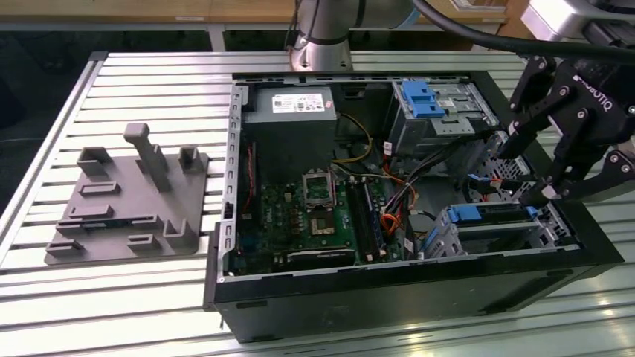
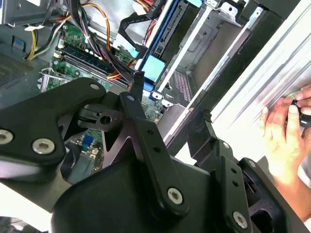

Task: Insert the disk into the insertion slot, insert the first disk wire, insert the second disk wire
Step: 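Insert the first disk wire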

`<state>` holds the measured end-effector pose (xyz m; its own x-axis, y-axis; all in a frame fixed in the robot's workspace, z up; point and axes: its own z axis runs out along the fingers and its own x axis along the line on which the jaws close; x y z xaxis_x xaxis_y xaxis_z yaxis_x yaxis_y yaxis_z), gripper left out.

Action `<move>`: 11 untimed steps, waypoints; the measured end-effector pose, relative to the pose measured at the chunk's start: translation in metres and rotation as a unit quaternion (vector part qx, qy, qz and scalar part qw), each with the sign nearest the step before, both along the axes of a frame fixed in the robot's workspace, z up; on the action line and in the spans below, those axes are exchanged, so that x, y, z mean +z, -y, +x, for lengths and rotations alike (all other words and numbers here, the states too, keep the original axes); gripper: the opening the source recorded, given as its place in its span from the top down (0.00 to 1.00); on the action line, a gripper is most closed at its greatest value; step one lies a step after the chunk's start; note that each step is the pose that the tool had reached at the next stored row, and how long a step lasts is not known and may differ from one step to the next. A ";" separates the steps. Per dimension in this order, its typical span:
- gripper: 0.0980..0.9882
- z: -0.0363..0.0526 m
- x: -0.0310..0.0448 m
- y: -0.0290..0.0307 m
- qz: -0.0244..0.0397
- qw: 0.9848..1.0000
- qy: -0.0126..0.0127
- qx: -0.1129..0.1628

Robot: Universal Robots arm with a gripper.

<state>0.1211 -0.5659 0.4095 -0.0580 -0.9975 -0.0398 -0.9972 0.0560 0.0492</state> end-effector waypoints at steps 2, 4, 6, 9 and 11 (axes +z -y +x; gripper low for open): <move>0.42 0.0001 -0.0001 -0.0046 0.000 1.000 0.000 -0.001; 0.42 0.0023 -0.0005 -0.0107 0.000 1.000 0.000 -0.001; 0.42 0.0068 -0.0010 -0.0153 0.000 1.000 0.000 -0.001; 0.42 0.0140 -0.0024 -0.0202 -0.001 1.000 -0.002 -0.001; 0.42 0.0186 -0.0039 -0.0227 -0.003 1.000 -0.003 -0.001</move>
